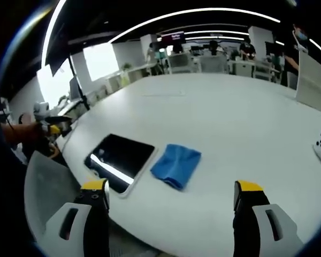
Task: Wipe the mirror surface with the cleaning cloth until all visible marks leave the cleaned area.
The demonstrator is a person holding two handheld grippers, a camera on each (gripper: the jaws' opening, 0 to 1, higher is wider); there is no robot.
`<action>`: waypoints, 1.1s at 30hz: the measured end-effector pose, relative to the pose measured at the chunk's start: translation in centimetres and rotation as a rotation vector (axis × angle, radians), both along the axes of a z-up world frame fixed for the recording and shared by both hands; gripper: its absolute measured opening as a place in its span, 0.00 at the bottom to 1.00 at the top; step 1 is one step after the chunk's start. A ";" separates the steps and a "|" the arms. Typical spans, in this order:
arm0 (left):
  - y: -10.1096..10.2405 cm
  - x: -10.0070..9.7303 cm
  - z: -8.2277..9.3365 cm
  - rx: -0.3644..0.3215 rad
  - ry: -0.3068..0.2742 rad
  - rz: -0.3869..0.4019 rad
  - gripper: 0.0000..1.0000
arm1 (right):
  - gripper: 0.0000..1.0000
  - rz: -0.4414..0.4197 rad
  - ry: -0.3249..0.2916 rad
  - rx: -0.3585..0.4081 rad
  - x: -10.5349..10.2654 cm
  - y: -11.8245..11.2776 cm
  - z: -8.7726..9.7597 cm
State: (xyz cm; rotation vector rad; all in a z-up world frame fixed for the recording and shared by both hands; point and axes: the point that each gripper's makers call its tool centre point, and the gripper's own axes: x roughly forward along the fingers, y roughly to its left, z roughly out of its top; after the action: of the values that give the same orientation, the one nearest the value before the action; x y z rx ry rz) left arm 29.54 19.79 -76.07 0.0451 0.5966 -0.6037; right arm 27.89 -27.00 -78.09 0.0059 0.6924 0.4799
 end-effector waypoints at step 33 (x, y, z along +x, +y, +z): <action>1.6 -1.8 -1.2 -0.043 0.039 0.013 0.99 | 0.15 -0.080 0.148 -0.260 8.8 4.0 -9.4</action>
State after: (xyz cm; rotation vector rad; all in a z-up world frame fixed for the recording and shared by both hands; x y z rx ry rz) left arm 27.73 21.37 -77.23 -0.0107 0.6213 -0.6054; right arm 36.66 -22.97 -87.48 -0.1760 0.8931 0.3115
